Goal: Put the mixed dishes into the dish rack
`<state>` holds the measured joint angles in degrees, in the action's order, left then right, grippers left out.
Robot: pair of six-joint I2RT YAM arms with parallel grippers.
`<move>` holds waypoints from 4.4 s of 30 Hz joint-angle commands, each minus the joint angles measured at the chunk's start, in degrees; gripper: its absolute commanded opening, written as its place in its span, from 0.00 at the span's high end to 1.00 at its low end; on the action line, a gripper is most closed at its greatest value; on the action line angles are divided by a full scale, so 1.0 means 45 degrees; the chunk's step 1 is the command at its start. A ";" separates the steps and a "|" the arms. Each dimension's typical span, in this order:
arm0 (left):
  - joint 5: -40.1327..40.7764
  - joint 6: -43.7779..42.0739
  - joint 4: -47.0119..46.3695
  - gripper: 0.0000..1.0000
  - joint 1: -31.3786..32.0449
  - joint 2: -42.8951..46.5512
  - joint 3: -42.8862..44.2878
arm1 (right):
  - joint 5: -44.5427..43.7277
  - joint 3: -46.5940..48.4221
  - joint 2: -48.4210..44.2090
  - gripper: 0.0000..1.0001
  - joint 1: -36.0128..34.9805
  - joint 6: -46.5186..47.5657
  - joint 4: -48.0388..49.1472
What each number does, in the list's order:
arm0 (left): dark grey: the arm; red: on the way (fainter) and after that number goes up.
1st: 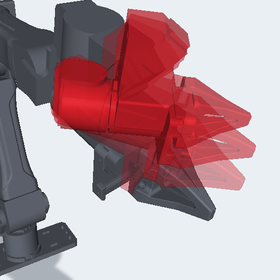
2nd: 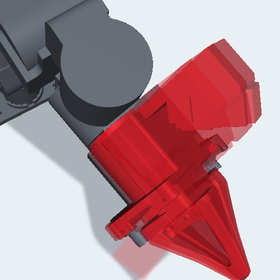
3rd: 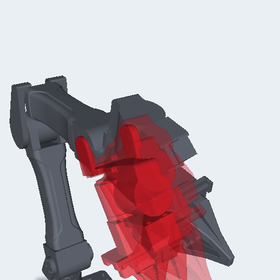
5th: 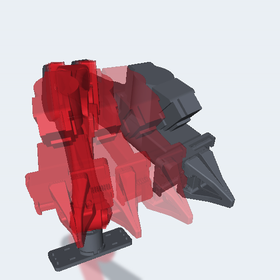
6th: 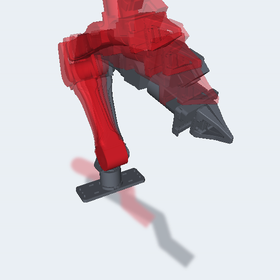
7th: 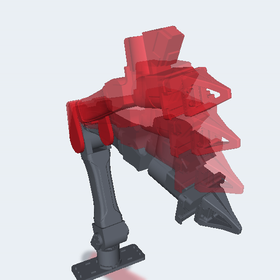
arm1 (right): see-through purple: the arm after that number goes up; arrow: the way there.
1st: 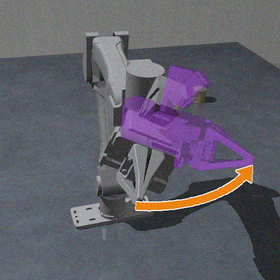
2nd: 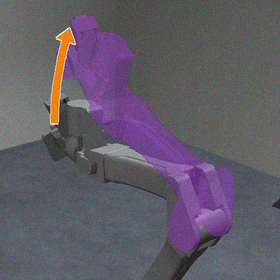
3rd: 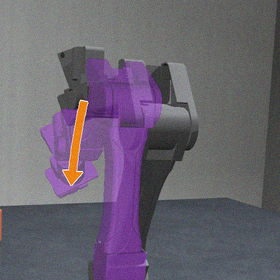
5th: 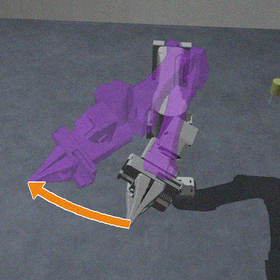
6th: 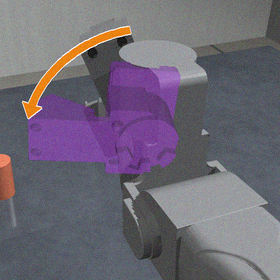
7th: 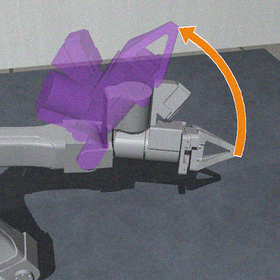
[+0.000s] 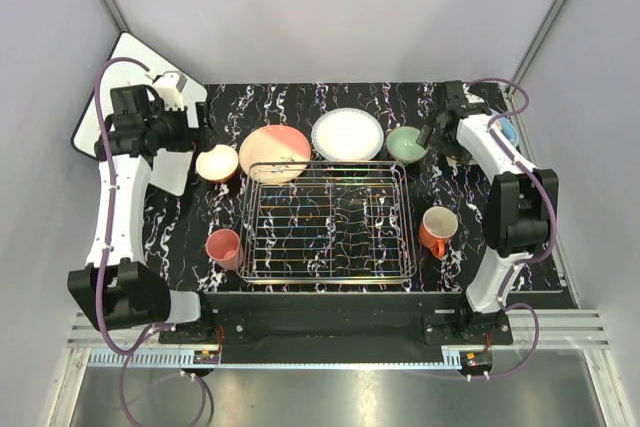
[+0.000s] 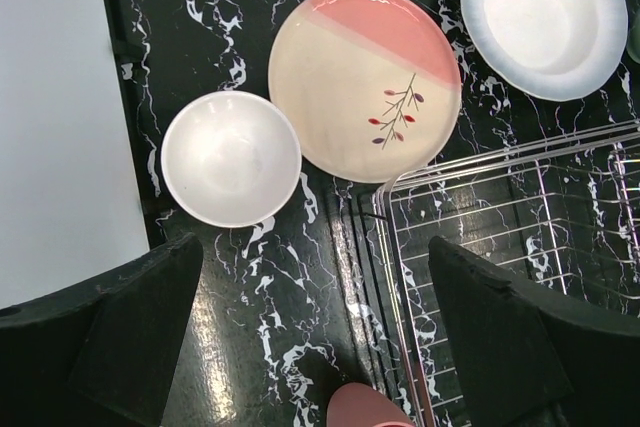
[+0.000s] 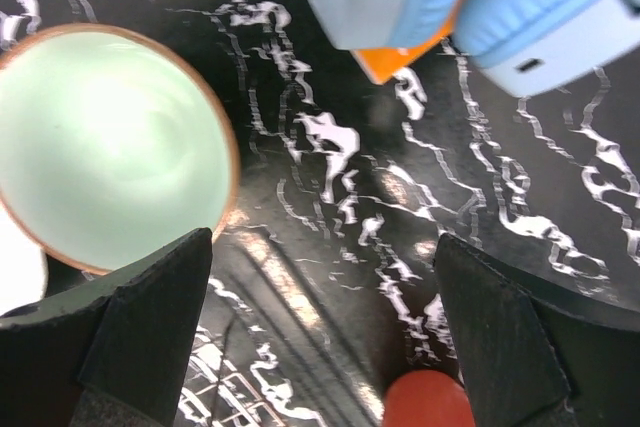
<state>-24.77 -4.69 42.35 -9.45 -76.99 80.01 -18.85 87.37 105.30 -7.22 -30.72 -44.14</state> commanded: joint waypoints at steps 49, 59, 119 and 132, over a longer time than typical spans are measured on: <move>-0.0783 -0.0209 -0.0622 0.01 -0.0126 0.0586 -0.0494 | -0.0144 -0.0685 0.2384 1.00 -0.0582 -0.0714 0.4086; -0.1077 -0.0130 -0.0700 0.01 -0.0126 0.0430 -0.0631 | -0.4771 -0.1663 -0.1851 1.00 -0.2278 0.1006 0.3173; -0.1077 -0.0579 -0.1188 0.01 -0.0126 0.0684 -0.1822 | -1.1202 -0.0314 0.1641 0.68 -1.0270 -0.2748 -0.5448; 0.0266 -0.1105 -0.2611 0.03 0.0419 0.0215 -0.3286 | -1.0206 0.1266 -0.0896 0.17 -1.0660 -0.1748 -0.4644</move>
<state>-28.10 -7.16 35.94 -9.43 -75.29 67.48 -65.60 87.33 111.44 -54.72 -39.55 -66.24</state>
